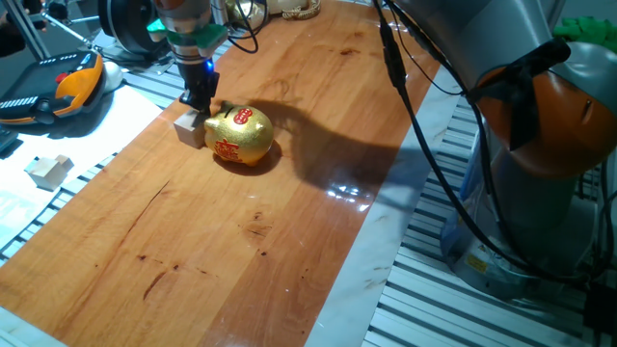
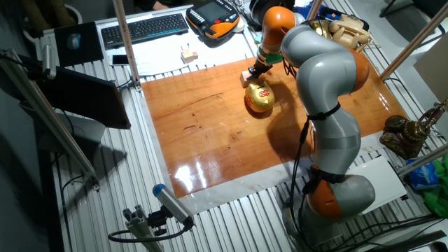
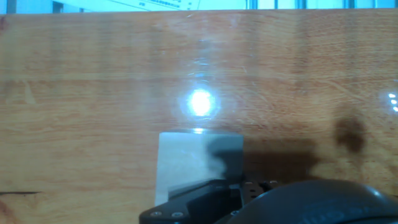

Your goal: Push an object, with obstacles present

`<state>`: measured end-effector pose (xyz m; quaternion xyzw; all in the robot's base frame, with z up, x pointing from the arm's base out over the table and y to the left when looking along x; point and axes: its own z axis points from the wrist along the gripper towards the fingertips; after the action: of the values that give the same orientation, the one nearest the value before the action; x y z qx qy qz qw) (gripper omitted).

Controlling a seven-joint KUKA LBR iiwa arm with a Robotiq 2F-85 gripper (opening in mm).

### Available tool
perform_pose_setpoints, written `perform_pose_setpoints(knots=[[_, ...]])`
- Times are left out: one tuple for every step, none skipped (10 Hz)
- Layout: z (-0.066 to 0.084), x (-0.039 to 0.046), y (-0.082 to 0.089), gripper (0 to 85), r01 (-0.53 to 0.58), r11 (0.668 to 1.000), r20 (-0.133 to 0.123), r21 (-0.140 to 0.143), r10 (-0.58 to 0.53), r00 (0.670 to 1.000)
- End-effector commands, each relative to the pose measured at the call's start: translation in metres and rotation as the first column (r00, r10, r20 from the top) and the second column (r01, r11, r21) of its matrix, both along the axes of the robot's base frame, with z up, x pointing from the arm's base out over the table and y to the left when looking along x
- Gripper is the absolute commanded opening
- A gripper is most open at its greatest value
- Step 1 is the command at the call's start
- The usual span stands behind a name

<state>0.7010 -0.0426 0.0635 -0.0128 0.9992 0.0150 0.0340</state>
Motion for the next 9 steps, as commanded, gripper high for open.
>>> perform_pose_setpoints(knots=[[-0.0002, -0.0007, 0.0006, 0.0, 0.002, 1.0, 0.0, -0.002, -0.002, 1.0], [-0.0005, -0.001, 0.0009, 0.0, 0.002, 1.0, 0.002, -0.002, -0.002, 1.0], [-0.0005, -0.001, 0.0009, 0.0, 0.002, 1.0, 0.002, -0.003, -0.002, 1.0], [-0.0005, -0.001, 0.0009, 0.0, 0.002, 1.0, 0.003, -0.021, -0.002, 1.0], [-0.0005, -0.001, 0.0009, 0.0, -0.021, 0.999, -0.004, -0.038, 0.021, 1.0], [-0.0005, -0.001, 0.0009, 0.0, -0.04, 0.999, -0.015, 0.004, 0.04, 0.999], [-0.0005, -0.001, 0.0009, 0.0, -0.071, 0.997, -0.016, 0.024, 0.071, 0.997], [-0.0005, -0.001, 0.0009, 0.0, -0.093, 0.995, -0.02, 0.046, 0.094, 0.995], [-0.0005, -0.001, 0.0009, 0.0, -0.114, 0.993, -0.031, 0.03, 0.115, 0.993]])
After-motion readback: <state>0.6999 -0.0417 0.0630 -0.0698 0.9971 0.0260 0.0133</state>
